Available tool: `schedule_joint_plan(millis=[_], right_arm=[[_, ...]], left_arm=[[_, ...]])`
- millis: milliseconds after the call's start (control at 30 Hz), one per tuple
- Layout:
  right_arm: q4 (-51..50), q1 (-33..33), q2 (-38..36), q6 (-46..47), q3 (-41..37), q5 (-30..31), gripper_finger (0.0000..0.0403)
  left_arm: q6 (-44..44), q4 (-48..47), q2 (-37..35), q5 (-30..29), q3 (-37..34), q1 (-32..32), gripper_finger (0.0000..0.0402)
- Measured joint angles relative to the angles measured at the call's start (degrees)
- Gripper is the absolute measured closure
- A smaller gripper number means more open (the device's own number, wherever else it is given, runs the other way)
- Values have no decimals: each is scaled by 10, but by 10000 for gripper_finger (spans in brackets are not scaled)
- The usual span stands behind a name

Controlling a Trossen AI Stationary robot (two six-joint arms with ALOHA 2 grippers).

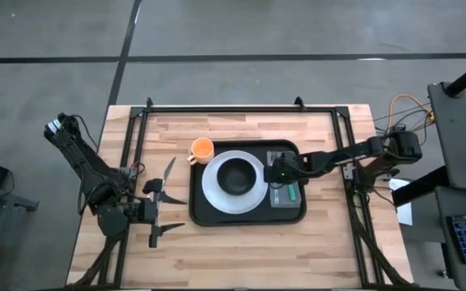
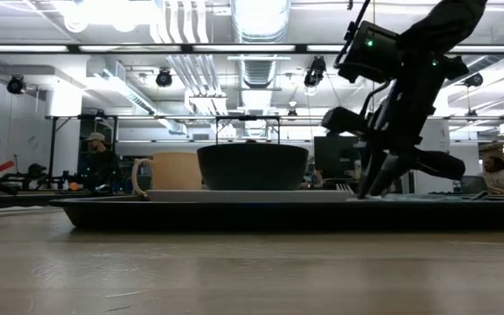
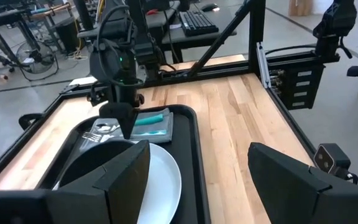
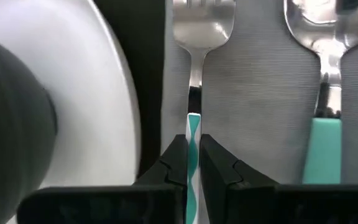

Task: Set up tray
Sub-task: Put the green fork on top of the grey table napkin on the black serving tray to the left side of the green spoon, then put the green knife on top of the grey napkin on the black serving tray to the left side of the green spoon

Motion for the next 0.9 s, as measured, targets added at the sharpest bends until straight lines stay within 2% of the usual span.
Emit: schedule_joint_plan(millis=[233, 600, 733, 900], right_arm=[[10, 2, 24, -1, 1, -6, 382], [15, 2, -6, -18, 1, -20, 305], [16, 2, -36, -51, 1, -41, 288], [3, 0, -112, -126, 2, -43, 275]], left_arm=[[-3, 0, 0, 0, 0, -2, 151], [-13, 0, 0, 11, 0, -2, 151], [-83, -13, 0, 4, 0, -2, 151], [-233, -120, 0, -40, 0, -2, 152]])
